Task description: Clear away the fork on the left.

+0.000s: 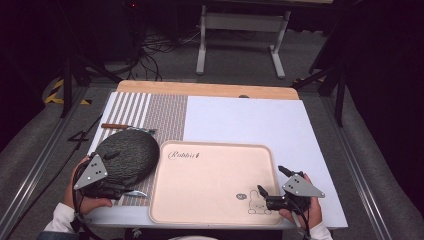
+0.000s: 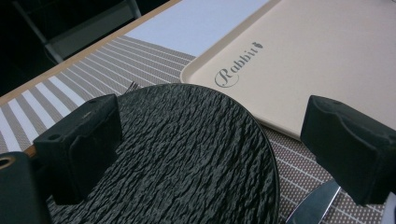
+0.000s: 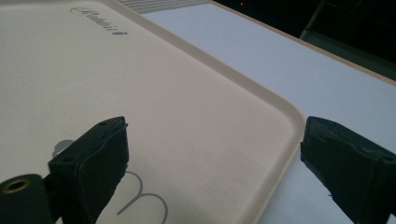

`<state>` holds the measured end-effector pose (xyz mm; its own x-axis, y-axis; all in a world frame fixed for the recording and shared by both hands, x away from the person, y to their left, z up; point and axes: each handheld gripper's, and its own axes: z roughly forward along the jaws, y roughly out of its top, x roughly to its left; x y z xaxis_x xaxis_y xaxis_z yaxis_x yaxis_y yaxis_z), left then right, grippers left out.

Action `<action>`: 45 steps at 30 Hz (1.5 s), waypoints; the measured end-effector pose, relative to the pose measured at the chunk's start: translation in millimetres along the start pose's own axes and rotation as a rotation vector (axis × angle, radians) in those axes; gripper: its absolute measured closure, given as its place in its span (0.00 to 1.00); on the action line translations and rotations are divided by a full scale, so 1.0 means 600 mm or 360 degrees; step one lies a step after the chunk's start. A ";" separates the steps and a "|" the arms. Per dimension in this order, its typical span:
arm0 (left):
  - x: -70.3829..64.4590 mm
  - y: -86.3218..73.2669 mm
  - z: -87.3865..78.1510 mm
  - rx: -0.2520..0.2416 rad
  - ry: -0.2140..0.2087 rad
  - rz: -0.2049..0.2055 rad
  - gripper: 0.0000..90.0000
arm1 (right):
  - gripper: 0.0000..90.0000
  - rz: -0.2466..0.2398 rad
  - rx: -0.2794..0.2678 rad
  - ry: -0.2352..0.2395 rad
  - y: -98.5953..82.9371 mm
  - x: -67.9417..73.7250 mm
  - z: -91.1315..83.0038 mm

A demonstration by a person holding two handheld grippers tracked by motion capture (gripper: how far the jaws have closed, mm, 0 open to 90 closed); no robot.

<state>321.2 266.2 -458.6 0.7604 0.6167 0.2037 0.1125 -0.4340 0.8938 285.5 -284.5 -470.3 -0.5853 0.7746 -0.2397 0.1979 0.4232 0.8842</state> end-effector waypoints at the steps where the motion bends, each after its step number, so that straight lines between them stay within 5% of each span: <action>1: 0.000 0.000 0.000 0.0000 -0.0010 -0.0003 0.08 | 0.10 -0.0005 0.0004 0.0003 0.000 0.000 0.001; 9: 0.003 -0.007 -0.002 0.0028 -0.0058 0.0002 0.08 | 0.10 -0.0027 -0.0011 -0.0020 0.006 0.002 0.000; 15: 0.020 -0.005 -0.013 -0.0003 -0.0012 -0.0035 0.09 | 0.10 -0.0040 0.0000 -0.0013 0.006 0.003 0.003; 19: 0.041 -0.002 -0.014 0.0058 -0.0021 -0.0004 0.09 | 0.10 -0.0040 0.0000 -0.0013 0.006 0.002 0.004; 23: 0.084 0.004 -0.018 0.0064 0.0001 -0.0043 0.11 | 0.10 -0.0042 0.0006 -0.0006 0.006 0.003 0.005; 30: 0.168 0.027 0.004 0.0207 0.0037 -0.0033 0.13 | 0.10 -0.0038 0.0028 -0.0003 0.004 0.004 0.009; 32: 0.192 0.033 0.012 0.0229 0.0025 -0.0072 0.13 | 0.10 -0.0039 0.0034 0.0001 0.004 0.005 0.010; 37: 0.241 0.038 0.038 0.0393 0.0040 -0.0085 0.13 | 0.10 -0.0032 0.0038 0.0000 0.003 0.004 0.010; 39: 0.269 0.031 0.055 0.0446 0.0005 -0.0147 0.12 | 0.10 -0.0035 0.0048 0.0006 0.002 0.005 0.012; 45: 0.301 0.023 0.089 0.0599 -0.0009 -0.0157 0.15 | 0.10 -0.0026 0.0064 0.0010 0.001 0.005 0.016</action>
<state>494.5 336.5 -431.0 0.7373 0.6646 0.1209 0.4117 -0.5840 0.6996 291.4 -277.8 -474.5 -0.5935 0.7646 -0.2513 0.2199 0.4544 0.8632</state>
